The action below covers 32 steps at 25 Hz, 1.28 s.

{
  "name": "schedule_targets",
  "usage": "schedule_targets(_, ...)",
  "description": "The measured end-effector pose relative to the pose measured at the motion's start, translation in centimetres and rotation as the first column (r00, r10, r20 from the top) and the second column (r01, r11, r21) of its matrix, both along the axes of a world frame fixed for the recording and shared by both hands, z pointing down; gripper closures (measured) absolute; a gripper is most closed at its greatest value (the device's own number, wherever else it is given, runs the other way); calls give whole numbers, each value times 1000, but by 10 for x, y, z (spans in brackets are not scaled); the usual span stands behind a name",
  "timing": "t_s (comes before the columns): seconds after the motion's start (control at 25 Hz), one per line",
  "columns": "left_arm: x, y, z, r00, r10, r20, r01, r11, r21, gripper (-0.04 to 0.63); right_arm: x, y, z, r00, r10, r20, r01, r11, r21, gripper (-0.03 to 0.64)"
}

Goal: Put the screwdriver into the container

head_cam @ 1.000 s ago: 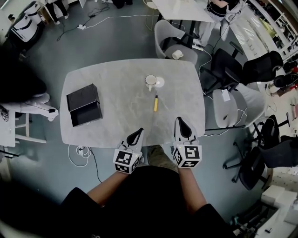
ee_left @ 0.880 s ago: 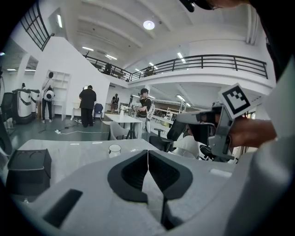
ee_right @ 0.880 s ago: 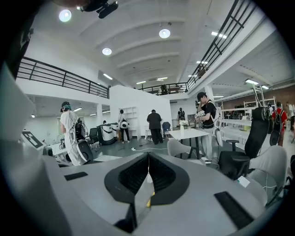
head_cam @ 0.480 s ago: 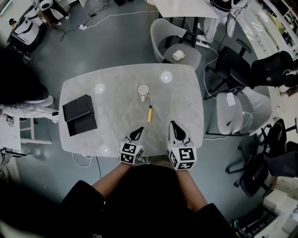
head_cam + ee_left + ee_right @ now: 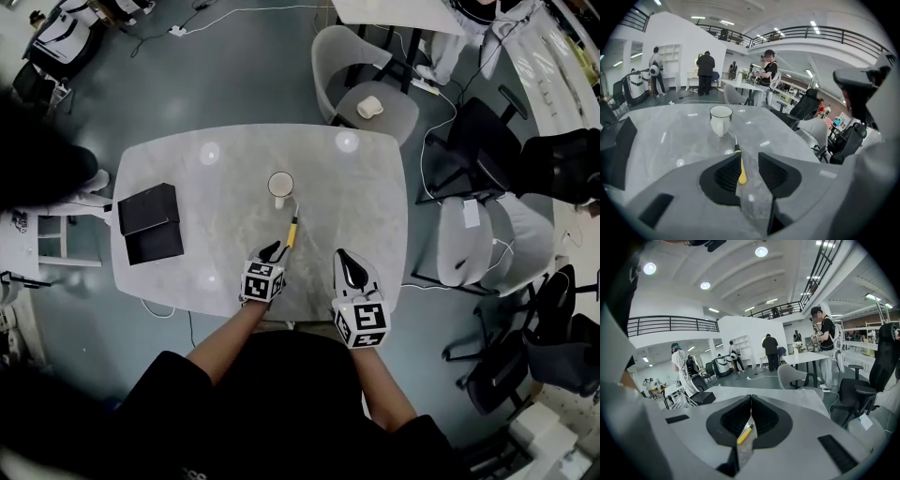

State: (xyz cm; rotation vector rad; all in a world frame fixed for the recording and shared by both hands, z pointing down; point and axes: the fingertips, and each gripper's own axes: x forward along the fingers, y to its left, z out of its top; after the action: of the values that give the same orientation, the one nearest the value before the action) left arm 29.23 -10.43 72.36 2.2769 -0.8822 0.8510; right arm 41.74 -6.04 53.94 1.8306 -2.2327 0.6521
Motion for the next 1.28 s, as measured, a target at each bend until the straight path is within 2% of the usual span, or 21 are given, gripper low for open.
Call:
schedule_targets(0.08,0,-7,14,1000,-25,11,25,999,-39,465,1,-2,8,1000,-1,18,1,1000,-16,604)
schedule_targets(0.2,8,-18,34,999,-18,37,21,996,-83,447,2,-5,23,998,-4,56,7,999,-51,604)
schedule_targets(0.44,12,-20,87,986,1,167,27,986,-166,443,5,0,55,995,-18,94,29,993,-115,604)
schedule_targets(0.6,10,-28,103,982,-77,171,113,971,-213,440,13,4,67,996,-15,90,29,988,-152,604)
schedule_targets(0.72,12,-31,107,980,-55,189,95,973,-211,445,20,7,71,996,1,89,14,986,-167,604)
schedule_targets(0.96,15,-31,111,972,12,233,33,982,-186,508,30,9,73,998,11,65,1,983,-181,604)
schedule_targets(1.28,14,-21,104,977,99,190,-68,984,-163,509,12,17,60,1000,-14,28,19,984,-175,604)
